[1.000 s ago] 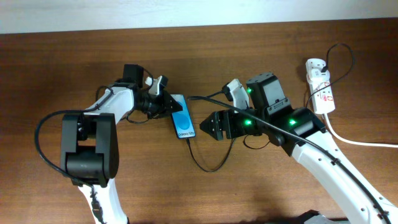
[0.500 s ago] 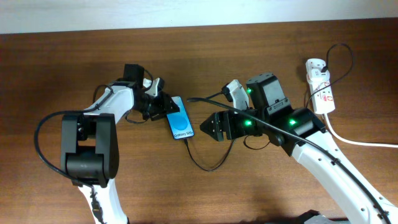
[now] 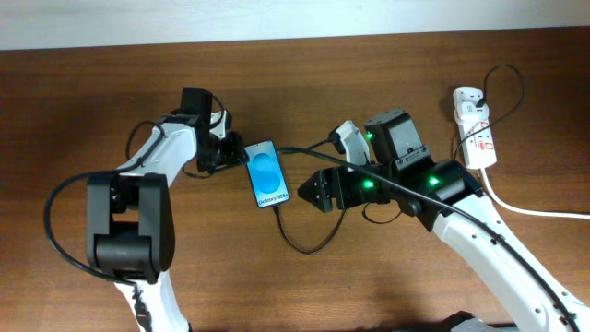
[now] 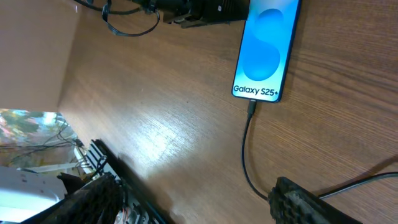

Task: Plug charger to phone and switch on socket
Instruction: 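Set the phone down flat and open the left gripper, then withdraw the left gripper and move the right gripper to the power strip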

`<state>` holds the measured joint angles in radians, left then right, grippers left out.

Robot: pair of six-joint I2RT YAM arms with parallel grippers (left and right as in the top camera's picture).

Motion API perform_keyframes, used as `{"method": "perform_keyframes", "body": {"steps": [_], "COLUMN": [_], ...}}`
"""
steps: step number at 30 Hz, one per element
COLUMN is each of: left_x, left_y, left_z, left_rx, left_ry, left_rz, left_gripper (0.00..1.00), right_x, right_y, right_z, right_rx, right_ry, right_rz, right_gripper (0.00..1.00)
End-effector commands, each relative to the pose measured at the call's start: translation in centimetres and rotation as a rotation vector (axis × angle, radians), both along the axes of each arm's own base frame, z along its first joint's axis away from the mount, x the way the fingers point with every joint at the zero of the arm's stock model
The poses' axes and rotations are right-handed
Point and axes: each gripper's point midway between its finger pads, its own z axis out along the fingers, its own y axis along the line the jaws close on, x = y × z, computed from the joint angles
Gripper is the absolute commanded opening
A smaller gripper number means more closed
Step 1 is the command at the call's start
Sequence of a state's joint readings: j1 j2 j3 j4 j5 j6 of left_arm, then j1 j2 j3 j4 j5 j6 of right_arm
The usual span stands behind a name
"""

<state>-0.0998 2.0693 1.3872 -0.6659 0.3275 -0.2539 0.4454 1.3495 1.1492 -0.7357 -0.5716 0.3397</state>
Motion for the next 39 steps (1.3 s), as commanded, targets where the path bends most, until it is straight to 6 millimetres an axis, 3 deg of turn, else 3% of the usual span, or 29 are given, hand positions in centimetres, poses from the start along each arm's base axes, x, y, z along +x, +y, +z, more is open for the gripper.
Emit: {"method": "perform_keyframes", "body": {"steps": [1, 4, 8, 11, 15, 20, 22, 24, 28, 34, 35, 36, 39], "left_x": [-0.1, 0.4, -0.9, -3.2, -7.5, -11.9, -12.7, -13.0, -13.2, -13.2, -13.2, -13.2, -13.2], "left_y": [2.8, 2.8, 2.9, 3.1, 3.5, 3.9, 4.0, 4.0, 4.1, 4.0, 4.0, 4.0, 4.0], "left_z": [0.9, 8.8, 18.8, 24.5, 29.7, 32.8, 33.5, 33.3, 32.7, 32.7, 32.7, 32.7, 32.7], "left_rx": [0.149, 0.130, 0.104, 0.088, 0.075, 0.067, 0.064, 0.065, 0.069, 0.068, 0.068, 0.068, 0.068], "left_ry": [-0.038, -0.211, -0.439, -0.569, -0.680, -0.748, -0.772, -0.762, -0.734, -0.734, -0.734, -0.734, -0.733], "left_rz": [0.027, 0.040, 0.056, 0.066, 0.074, 0.080, 0.081, 0.081, 0.079, 0.078, 0.078, 0.078, 0.079], "left_gripper": [0.50, 0.50, 0.52, 0.53, 0.56, 0.63, 0.87, 0.99, 0.99, 0.99, 0.99, 0.99, 0.99], "right_x": [0.6, 0.6, 0.7, 0.7, 0.9, 1.5, 1.7, 1.8, 1.8, 4.1, 4.6, 5.3, 6.0], "right_y": [-0.1, -0.1, -0.4, -0.4, -0.6, -1.3, -1.6, -1.8, -2.4, -10.6, -12.4, -15.4, -20.4], "right_z": [0.6, 0.5, 0.3, 0.3, 0.2, -0.2, -0.4, -0.4, -0.4, 2.8, 3.5, 4.2, 4.7], "right_rx": [-0.008, -0.012, -0.028, -0.029, -0.043, -0.086, -0.106, -0.116, -0.143, -0.273, -0.279, -0.292, -0.302], "right_ry": [-0.040, -0.049, -0.049, -0.049, -0.055, -0.071, -0.083, -0.093, -0.082, -0.053, -0.050, -0.042, -0.026], "right_rz": [0.012, 0.020, 0.009, 0.009, -0.002, -0.036, -0.044, -0.046, -0.066, -0.290, -0.342, -0.438, -0.590], "right_gripper": [0.81, 0.81, 0.81, 0.81, 0.81, 0.81, 0.81, 0.81, 0.81, 0.81, 0.81, 0.81, 0.81]}}
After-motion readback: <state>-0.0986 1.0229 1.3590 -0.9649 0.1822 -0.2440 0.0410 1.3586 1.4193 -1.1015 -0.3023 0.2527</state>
